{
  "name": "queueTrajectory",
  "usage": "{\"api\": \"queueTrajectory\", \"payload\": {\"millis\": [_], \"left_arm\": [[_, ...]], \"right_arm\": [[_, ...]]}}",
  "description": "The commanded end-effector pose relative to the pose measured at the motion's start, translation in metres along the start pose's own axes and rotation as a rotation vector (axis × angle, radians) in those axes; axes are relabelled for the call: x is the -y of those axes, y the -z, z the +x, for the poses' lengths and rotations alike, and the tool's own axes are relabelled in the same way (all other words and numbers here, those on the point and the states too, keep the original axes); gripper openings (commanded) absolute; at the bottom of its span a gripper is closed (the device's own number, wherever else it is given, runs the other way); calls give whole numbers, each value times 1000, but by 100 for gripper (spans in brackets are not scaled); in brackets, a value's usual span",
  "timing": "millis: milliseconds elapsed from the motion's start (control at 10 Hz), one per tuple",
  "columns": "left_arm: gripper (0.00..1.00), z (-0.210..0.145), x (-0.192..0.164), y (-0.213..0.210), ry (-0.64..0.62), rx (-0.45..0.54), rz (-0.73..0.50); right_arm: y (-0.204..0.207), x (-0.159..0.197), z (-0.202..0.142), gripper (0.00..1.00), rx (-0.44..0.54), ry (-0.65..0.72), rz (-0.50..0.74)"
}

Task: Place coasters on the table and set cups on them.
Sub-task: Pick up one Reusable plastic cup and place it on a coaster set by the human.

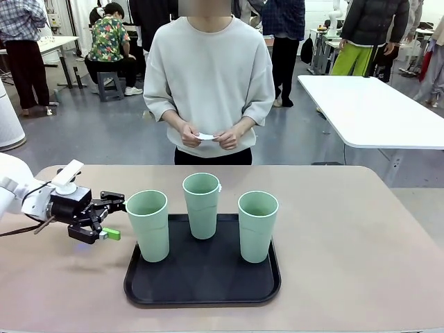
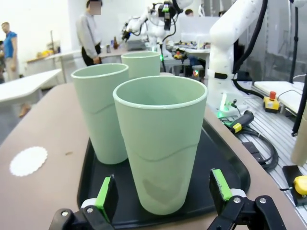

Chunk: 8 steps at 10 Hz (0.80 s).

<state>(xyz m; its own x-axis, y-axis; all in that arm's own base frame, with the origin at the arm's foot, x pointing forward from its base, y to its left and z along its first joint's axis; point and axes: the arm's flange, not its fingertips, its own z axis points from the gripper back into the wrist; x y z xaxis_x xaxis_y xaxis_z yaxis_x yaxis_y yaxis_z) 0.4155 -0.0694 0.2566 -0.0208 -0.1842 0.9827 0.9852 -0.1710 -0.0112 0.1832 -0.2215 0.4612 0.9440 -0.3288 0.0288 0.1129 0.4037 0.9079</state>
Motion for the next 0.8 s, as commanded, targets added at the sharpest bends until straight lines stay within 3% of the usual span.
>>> {"api": "queueTrajectory", "payload": {"millis": [0,700], "left_arm": [[100,-3,-5,10,55,18,-29],[100,-10,-20,39,51,29,-82]], "right_arm": [[0,0,1,100,5,-15,21],[0,0,1,100,5,-15,21]]}}
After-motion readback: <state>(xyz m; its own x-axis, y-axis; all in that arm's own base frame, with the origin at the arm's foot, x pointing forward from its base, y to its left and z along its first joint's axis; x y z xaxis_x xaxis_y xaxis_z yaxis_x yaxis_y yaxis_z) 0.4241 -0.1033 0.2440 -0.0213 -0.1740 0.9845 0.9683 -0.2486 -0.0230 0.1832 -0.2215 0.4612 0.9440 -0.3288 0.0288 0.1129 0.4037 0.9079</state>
